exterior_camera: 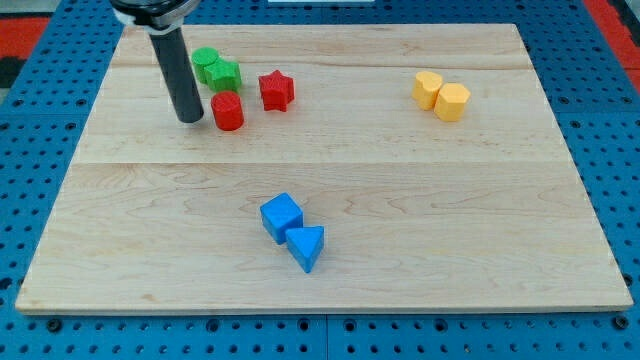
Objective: Push the red circle closer to the red star and green star
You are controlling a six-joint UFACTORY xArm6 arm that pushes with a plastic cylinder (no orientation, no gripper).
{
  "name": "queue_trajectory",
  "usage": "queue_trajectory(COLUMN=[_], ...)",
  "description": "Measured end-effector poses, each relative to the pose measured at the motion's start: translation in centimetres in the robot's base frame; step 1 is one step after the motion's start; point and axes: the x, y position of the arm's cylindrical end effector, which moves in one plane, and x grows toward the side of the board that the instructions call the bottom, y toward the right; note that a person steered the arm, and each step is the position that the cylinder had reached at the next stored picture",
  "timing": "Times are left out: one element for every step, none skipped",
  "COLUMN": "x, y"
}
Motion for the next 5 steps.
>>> queue_trajectory(x=[3.3,4.6,3.3,1.6,1.4], y=[1.5,3.7,4.1,4.1,5.3])
